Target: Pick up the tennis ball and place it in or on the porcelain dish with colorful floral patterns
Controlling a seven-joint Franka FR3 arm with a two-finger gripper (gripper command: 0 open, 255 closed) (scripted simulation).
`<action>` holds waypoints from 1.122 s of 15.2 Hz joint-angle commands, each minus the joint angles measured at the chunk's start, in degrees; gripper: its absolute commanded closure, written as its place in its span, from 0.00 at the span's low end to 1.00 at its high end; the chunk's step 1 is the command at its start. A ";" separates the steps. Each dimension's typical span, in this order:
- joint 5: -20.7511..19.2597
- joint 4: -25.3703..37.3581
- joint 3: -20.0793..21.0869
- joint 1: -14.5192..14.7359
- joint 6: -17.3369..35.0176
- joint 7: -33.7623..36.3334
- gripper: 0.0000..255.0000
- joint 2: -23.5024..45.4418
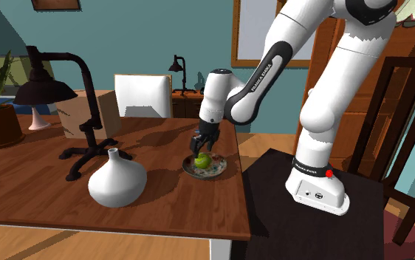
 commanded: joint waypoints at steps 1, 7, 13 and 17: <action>0.00 0.00 0.00 0.00 0.01 0.00 0.00 0.00; 4.34 -0.08 -2.95 4.02 -5.55 -3.03 0.00 -5.74; 6.32 0.20 -4.94 6.40 -10.59 -4.46 0.00 -10.52; 6.32 0.20 -4.93 6.40 -10.59 -4.45 0.00 -10.52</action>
